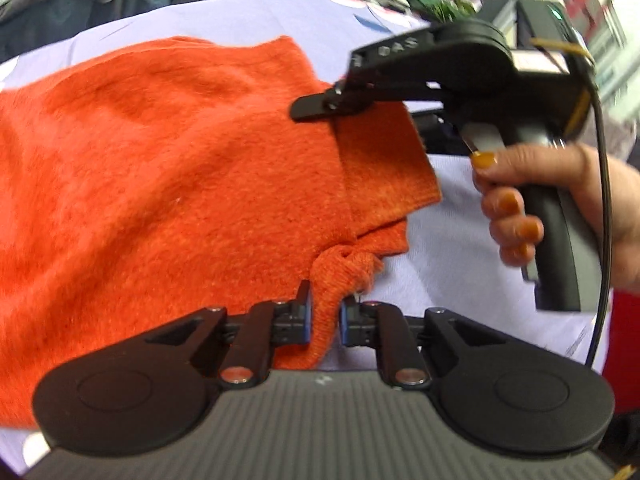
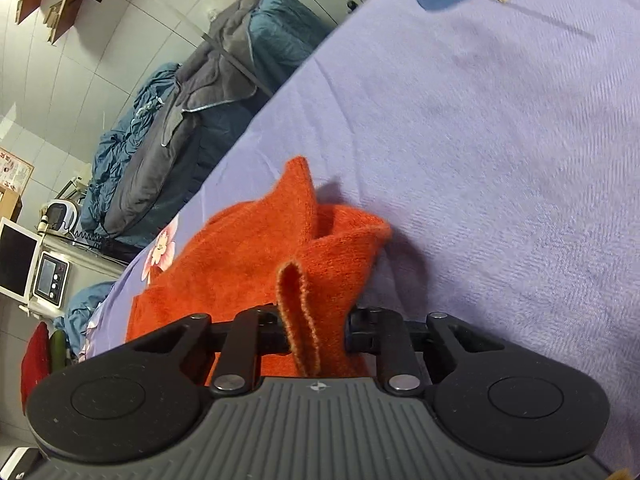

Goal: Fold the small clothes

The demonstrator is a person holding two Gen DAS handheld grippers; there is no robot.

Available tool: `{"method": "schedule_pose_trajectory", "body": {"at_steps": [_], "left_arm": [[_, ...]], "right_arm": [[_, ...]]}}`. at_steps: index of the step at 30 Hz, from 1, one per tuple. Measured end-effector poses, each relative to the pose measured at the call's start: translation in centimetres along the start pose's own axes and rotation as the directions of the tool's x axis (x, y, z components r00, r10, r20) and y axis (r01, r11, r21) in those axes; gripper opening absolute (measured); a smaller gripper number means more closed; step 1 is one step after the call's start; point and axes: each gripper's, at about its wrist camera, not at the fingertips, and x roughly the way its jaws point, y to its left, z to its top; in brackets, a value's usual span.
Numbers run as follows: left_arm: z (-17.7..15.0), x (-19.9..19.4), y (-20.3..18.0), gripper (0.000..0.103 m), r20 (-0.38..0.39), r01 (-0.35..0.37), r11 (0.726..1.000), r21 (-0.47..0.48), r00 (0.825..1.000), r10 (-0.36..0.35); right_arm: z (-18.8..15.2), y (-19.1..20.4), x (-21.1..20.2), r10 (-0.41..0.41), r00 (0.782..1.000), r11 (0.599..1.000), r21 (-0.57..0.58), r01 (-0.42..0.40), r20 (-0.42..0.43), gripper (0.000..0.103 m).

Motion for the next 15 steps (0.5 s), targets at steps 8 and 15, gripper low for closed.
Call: {"method": "schedule_pose_trajectory", "body": {"at_steps": [8, 15], "left_arm": [[-0.3, -6.4, 5.8, 0.01, 0.183, 0.091, 0.977, -0.192, 0.982, -0.055], [-1.8, -13.5, 14.6, 0.009, 0.318, 0.043, 0.921, -0.388, 0.944, 0.09]], "right_arm": [[0.7, 7.8, 0.4, 0.077, 0.997, 0.994, -0.082, -0.075, 0.028, 0.03], [-0.3, 16.6, 5.4, 0.154, 0.988, 0.977, -0.149, -0.15, 0.012, 0.024]]}}
